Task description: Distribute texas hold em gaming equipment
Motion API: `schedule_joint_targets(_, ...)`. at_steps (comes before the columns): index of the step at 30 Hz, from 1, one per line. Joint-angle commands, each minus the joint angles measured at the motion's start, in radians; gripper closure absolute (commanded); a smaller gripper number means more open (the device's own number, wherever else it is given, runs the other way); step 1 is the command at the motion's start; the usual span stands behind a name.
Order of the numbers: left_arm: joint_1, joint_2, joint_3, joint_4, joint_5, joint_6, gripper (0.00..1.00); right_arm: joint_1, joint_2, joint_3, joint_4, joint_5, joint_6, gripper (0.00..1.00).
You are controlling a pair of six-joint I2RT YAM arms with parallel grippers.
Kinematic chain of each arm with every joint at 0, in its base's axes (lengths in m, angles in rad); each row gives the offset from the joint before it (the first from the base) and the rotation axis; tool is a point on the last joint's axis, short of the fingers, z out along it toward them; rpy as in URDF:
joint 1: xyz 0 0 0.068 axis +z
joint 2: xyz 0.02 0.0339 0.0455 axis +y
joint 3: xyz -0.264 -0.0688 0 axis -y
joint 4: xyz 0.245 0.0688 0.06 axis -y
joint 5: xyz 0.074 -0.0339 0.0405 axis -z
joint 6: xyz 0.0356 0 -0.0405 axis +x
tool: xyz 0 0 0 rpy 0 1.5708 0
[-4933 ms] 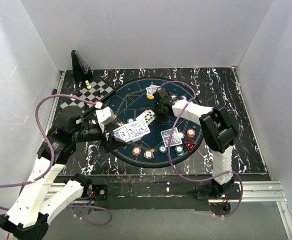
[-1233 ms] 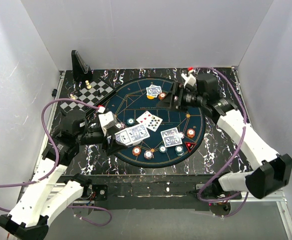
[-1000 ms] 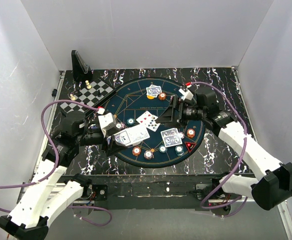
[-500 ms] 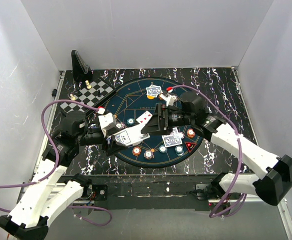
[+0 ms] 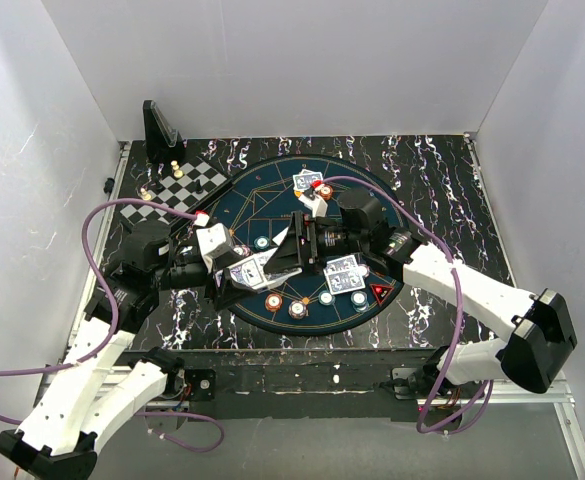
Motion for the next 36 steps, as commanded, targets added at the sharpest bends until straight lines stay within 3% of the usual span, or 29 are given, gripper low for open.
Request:
schedule_joint_targets(1, 0.006, -0.003, 0.025, 0.042, 0.029, -0.023, 1.00, 0.002, -0.022, -0.015, 0.096, 0.017, 0.034, 0.08)
schedule_joint_targets(18, 0.007, -0.014, 0.045, 0.053, 0.035, -0.047, 1.00, -0.036, -0.063, -0.047, 0.017, 0.049, 0.032, 0.39)
schedule_joint_targets(36, 0.004, -0.021, 0.055, 0.068, 0.038, -0.070, 1.00, -0.079, -0.132, -0.030, -0.137, 0.084, -0.047, 0.44)
